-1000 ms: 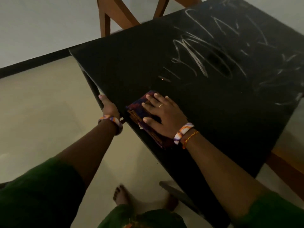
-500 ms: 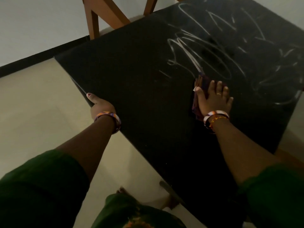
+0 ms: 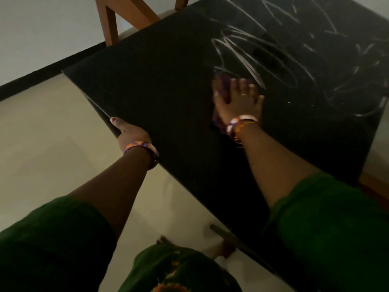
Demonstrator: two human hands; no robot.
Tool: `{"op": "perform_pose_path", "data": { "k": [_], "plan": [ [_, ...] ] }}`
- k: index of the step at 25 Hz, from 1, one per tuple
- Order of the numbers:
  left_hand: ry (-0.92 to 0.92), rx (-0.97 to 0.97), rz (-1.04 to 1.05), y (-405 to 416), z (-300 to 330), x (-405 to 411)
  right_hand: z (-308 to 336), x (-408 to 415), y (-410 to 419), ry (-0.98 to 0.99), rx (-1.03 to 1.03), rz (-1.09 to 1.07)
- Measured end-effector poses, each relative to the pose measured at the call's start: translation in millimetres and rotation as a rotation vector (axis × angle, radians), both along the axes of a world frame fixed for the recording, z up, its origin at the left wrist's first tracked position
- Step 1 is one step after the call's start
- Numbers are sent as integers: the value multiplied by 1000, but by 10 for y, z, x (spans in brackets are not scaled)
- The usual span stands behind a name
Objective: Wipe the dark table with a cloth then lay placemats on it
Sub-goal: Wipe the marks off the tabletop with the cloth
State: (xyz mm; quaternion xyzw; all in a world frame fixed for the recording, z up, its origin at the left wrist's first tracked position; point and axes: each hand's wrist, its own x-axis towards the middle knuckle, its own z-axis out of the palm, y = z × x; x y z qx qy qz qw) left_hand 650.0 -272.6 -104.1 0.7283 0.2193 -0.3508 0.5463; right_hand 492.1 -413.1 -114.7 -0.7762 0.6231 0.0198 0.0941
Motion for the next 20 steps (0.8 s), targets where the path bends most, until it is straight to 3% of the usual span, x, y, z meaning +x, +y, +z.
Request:
{"op": "perform_pose_path", "data": {
  "k": [3, 5, 7, 11, 13, 18, 20],
  "plan": [
    [20, -10, -10, 12, 1, 9, 111, -952, -68, 23, 54, -381],
    [26, -12, 0, 21, 10, -1, 147, -965, 10, 21, 61, -472],
    [23, -16, 1, 14, 25, -3, 95, -459, 170, 13, -8, -322],
    [-41, 35, -23, -7, -35, 21, 5, 768, 760, -60, 24, 268],
    [-75, 56, -24, -21, -54, 26, 27, 739, 710, -50, 44, 328],
    [-33, 29, 29, -7, -3, 12, -2, -834, 292, -24, -38, -269],
    [-153, 77, -19, -3, 2, -4, 69, -1349, 359, -19, 14, -518]
  ]
}}
